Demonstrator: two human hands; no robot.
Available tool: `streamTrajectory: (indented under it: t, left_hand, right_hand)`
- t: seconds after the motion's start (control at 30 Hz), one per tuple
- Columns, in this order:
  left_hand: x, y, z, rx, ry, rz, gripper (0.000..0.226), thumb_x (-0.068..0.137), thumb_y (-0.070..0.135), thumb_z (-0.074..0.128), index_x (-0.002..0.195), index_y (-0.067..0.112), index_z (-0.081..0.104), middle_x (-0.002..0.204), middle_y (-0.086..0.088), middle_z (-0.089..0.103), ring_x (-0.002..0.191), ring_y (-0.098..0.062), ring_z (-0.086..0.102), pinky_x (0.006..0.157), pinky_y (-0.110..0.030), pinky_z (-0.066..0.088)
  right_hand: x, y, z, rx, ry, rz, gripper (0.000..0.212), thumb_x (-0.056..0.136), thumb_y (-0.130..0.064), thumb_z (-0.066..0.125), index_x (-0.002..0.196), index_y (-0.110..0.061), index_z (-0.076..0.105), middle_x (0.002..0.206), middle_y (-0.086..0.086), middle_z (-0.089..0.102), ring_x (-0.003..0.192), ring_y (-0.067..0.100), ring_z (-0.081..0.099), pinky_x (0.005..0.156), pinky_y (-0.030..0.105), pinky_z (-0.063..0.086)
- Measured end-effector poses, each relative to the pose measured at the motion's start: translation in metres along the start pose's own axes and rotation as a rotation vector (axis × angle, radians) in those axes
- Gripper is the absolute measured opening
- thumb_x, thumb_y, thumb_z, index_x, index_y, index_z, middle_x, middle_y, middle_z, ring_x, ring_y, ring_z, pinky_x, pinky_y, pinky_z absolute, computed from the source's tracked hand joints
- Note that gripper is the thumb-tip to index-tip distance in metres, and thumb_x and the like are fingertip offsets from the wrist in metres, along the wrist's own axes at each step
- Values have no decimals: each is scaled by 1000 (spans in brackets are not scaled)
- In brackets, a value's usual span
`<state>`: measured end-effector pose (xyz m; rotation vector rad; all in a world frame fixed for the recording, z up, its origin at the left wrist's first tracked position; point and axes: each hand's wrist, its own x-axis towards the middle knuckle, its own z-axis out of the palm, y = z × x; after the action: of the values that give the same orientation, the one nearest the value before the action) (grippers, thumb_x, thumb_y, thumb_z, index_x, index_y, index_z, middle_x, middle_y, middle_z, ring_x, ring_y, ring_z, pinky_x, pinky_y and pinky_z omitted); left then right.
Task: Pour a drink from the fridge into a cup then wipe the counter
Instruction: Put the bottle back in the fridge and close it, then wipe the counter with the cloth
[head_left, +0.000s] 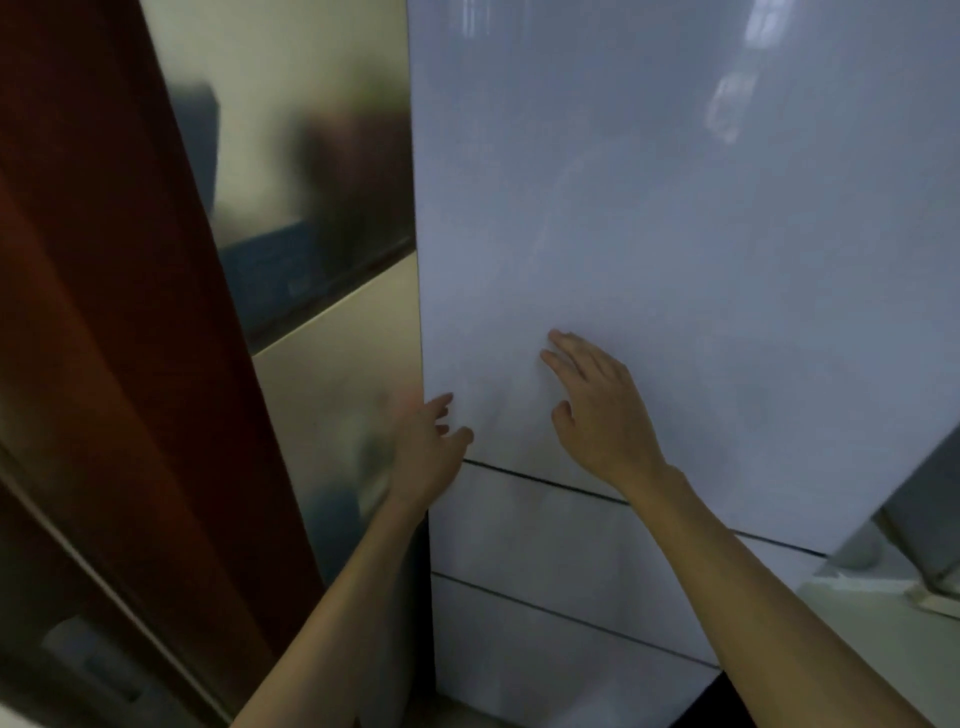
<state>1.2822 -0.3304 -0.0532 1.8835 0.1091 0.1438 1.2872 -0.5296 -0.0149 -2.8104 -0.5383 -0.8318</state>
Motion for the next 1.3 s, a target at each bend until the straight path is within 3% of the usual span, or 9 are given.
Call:
streamTrajectory:
  t: [0.27, 0.4, 0.5, 0.67, 0.93, 1.17, 1.3]
  left_hand:
    - [1, 7, 25, 88, -77, 96, 52, 90, 14, 64, 139, 17, 49, 131, -4, 56, 110, -20, 59, 95, -34, 50]
    - [-9, 6, 34, 232, -144, 243, 34, 90, 15, 63, 124, 14, 61, 112, -5, 66, 95, -15, 61, 84, -25, 47]
    - [-20, -3, 47, 481, -348, 414, 26, 93, 22, 59, 118, 13, 63, 109, -5, 65, 94, -14, 60, 80, -22, 42]
    - [-49, -13, 78, 741, -647, 577, 30, 97, 33, 53, 121, 17, 59, 118, -3, 60, 103, -19, 58, 85, -28, 46]
    - [-121, -30, 119, 827, -1008, 777, 35, 99, 36, 47, 126, 14, 56, 121, -6, 60, 111, -20, 56, 87, -27, 43]
    - [-212, -31, 147, 794, -1271, 987, 30, 99, 34, 47, 114, 11, 60, 109, -5, 61, 101, -20, 58, 88, -35, 48]
    - [-277, -21, 153, 809, -1410, 1129, 33, 99, 39, 46, 120, 15, 56, 113, -3, 57, 103, -19, 55, 87, -33, 47]
  right_hand:
    - [-11, 4, -1, 58, -15, 18, 55, 83, -5, 54, 138, -7, 50, 154, 7, 36, 143, 22, 30, 117, 33, 19]
    - [-42, 8, -13, 166, -2, 215, 41, 87, -6, 54, 128, -9, 59, 138, 5, 53, 127, 19, 48, 105, 35, 41]
    - [-79, 13, -19, 135, -67, 388, 31, 94, -12, 50, 123, -11, 61, 126, 2, 60, 114, 17, 54, 90, 29, 44]
    - [-158, 19, -25, 64, -239, 693, 36, 95, -20, 46, 129, -14, 57, 130, 2, 58, 119, 19, 53, 95, 32, 45]
    - [-307, -20, -56, -3, -313, 1108, 34, 93, -17, 48, 123, -11, 63, 126, 6, 62, 109, 23, 59, 90, 35, 50]
    - [-405, -78, -104, -128, -338, 1349, 33, 92, -20, 48, 120, -14, 64, 122, 4, 63, 114, 24, 57, 92, 34, 47]
    - [-454, -119, -138, -178, -317, 1463, 34, 91, -24, 48, 121, -16, 64, 125, 3, 62, 116, 24, 57, 94, 38, 48]
